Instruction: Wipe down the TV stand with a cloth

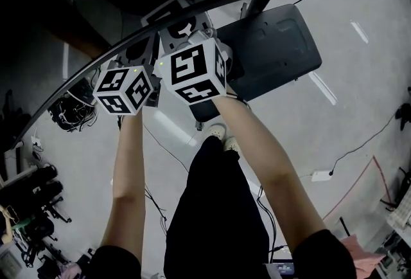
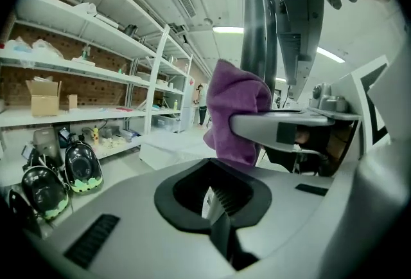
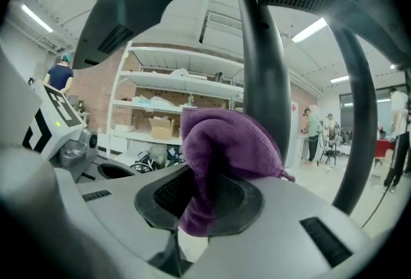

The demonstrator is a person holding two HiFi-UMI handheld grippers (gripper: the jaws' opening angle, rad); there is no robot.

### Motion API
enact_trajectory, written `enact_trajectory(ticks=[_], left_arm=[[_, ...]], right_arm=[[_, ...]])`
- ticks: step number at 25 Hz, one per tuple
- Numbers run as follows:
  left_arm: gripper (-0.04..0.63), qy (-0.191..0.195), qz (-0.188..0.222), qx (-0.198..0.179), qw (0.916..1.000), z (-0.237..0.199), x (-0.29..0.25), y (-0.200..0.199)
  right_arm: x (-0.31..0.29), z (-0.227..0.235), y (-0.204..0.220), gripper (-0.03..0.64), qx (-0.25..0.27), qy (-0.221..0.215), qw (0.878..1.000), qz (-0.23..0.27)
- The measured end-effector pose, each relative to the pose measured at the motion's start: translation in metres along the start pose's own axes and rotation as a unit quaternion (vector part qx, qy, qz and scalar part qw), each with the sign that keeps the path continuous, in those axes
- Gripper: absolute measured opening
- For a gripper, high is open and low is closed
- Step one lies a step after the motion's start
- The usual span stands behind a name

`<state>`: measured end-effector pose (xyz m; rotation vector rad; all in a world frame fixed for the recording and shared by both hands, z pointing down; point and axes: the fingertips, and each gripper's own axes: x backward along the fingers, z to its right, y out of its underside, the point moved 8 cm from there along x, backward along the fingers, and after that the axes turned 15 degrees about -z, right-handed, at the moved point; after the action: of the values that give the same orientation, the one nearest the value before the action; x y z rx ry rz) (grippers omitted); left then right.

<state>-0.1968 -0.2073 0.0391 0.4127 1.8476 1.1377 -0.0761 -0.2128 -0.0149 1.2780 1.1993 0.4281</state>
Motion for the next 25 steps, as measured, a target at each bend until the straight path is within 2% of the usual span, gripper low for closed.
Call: enact_trajectory(ticks=[6, 9, 12, 15, 18, 20, 23, 25], left_arm=[[0.006, -0.005, -0.019, -0.018, 0.9996, -0.018, -0.004, 0.021], [0.006, -0.010, -0.033, -0.033, 0.9988, -0.023, -0.004, 0.032], [0.006, -0.015, -0.043, -0.027, 0.9986, -0.028, -0.001, 0.042], [0.006, -0.017, -0.050, -0.032, 0.9981, -0.027, 0.000, 0.048], [0.006, -0.018, -0.058, -0.044, 0.9972, -0.025, 0.000, 0.050], [0.006, -0.017, -0.061, -0.045, 0.9970, -0.024, 0.001, 0.051], [0.006, -0.019, -0.067, -0.059, 0.9958, -0.024, 0.005, 0.053], [0.006, -0.022, -0.074, -0.075, 0.9942, -0.024, 0.007, 0.058]], right_arm=[[-0.033, -0.006, 0.035, 0.074, -0.100, 0.018, 0.994, -0.046], [-0.038, -0.009, 0.036, 0.074, -0.109, 0.046, 0.992, -0.052], [-0.045, -0.010, 0.035, 0.074, -0.130, 0.036, 0.988, -0.072], [-0.050, -0.008, 0.044, 0.074, -0.193, 0.001, 0.975, -0.108], [-0.054, -0.010, 0.057, 0.074, -0.274, -0.014, 0.954, -0.119], [-0.058, -0.013, 0.066, 0.074, -0.307, 0.001, 0.944, -0.123], [-0.062, -0.016, 0.076, 0.074, -0.322, 0.036, 0.938, -0.126], [-0.065, -0.019, 0.086, 0.074, -0.343, 0.048, 0.929, -0.133]])
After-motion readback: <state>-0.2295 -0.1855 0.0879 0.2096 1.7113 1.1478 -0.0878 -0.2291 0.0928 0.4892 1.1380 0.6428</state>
